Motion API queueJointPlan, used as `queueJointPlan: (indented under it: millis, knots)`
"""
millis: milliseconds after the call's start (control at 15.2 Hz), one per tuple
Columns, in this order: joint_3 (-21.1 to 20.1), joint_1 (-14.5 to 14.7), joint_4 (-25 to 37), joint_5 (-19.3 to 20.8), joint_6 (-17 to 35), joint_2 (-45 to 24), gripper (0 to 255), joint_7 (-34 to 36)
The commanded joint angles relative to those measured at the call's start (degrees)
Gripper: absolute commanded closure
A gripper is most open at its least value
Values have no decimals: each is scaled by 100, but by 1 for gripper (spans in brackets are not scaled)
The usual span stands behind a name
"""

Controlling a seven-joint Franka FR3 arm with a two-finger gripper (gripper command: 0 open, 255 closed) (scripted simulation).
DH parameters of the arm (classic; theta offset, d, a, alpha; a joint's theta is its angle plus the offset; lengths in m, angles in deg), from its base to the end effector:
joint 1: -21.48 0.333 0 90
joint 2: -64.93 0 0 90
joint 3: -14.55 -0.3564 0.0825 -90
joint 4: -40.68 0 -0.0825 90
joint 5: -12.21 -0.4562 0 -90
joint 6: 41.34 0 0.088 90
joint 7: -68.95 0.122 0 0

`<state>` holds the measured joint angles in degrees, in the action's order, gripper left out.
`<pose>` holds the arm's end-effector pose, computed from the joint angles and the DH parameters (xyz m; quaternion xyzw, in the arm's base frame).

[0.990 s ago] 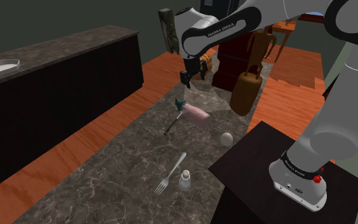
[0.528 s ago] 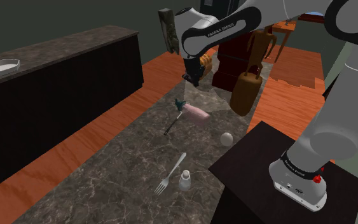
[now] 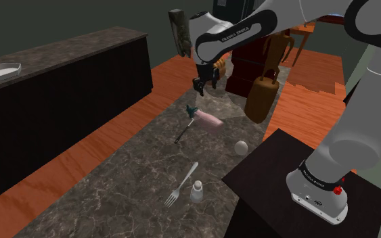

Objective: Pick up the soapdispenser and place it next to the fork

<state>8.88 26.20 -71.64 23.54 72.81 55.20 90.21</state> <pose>0.6355 0.1000 0.3667 0.9934 -0.0480 -0.0438 0.0943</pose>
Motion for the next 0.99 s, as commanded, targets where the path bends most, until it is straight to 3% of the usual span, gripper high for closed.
queueJointPlan:
  millis: [0, 264, 462, 924]
  knots:
    - [-15, -144, -258, -297, 641, -90, 0, -632]
    - [-182, -528, -565, -1147, 1787, -503, 0, -2217]
    - [-464, -864, -572, -1841, 2361, -934, 0, -3432]
    - [-475, -817, -607, -1791, 2800, -1336, 0, -3398]
